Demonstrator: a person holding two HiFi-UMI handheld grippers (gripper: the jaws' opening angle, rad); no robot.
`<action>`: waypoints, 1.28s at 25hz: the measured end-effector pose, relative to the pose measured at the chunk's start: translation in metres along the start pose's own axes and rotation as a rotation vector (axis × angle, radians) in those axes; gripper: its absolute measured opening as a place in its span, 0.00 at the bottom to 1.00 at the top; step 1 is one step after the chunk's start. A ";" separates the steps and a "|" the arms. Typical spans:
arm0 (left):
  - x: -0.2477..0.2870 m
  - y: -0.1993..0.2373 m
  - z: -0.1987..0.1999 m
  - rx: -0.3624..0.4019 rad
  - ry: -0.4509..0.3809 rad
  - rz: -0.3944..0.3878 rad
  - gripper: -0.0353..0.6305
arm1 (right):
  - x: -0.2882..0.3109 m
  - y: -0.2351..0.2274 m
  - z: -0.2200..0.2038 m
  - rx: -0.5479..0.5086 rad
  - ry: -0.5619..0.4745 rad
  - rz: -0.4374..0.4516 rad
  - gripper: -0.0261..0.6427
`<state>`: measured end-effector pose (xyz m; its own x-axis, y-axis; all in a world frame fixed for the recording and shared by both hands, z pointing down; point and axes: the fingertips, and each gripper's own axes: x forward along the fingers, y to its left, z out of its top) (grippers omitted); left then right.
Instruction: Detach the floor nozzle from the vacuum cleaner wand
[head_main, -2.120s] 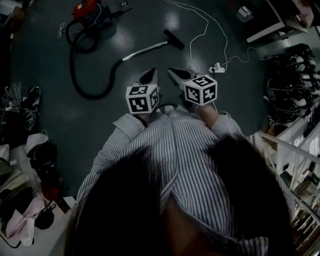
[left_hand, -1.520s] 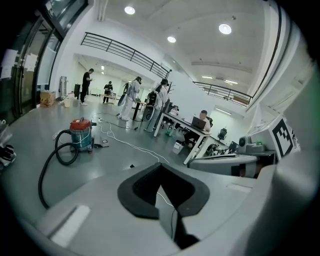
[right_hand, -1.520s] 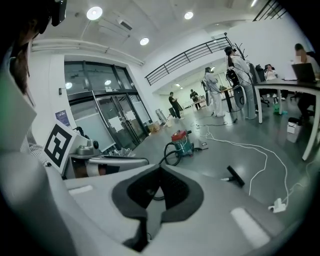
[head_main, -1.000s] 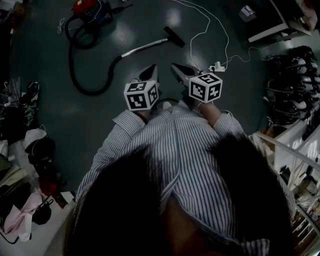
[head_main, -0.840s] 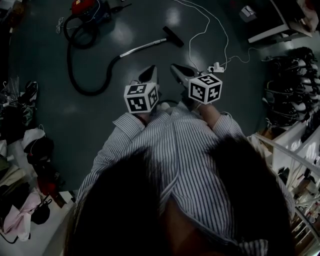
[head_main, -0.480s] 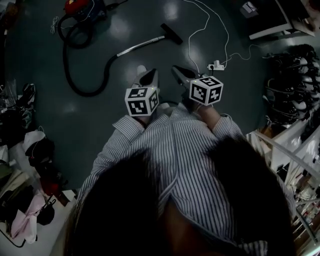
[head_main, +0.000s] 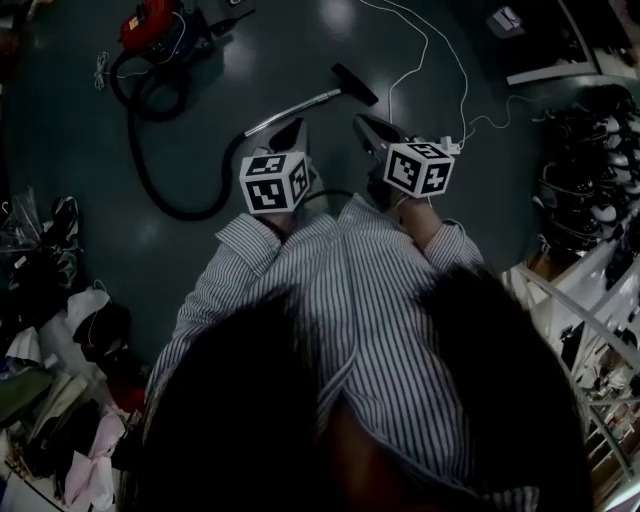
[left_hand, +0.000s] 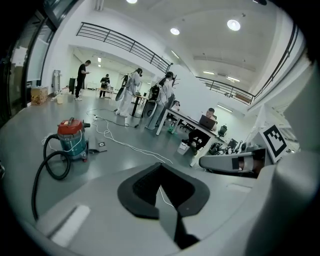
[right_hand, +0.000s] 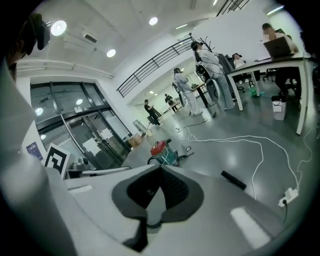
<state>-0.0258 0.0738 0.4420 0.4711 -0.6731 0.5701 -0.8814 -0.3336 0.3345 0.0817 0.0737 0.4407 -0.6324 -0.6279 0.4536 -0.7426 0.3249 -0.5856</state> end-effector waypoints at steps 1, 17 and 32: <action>0.008 0.011 0.011 0.012 0.008 -0.008 0.06 | 0.013 0.000 0.008 0.007 -0.006 -0.010 0.04; 0.077 0.079 0.045 0.014 0.118 -0.073 0.06 | 0.106 -0.009 0.041 0.037 0.056 -0.033 0.04; 0.143 0.090 -0.041 0.003 0.308 -0.169 0.06 | 0.176 -0.085 -0.017 0.080 0.241 -0.048 0.04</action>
<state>-0.0360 -0.0256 0.5843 0.5983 -0.3781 0.7064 -0.7900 -0.4255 0.4413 0.0298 -0.0521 0.5821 -0.6380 -0.4512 0.6240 -0.7596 0.2357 -0.6062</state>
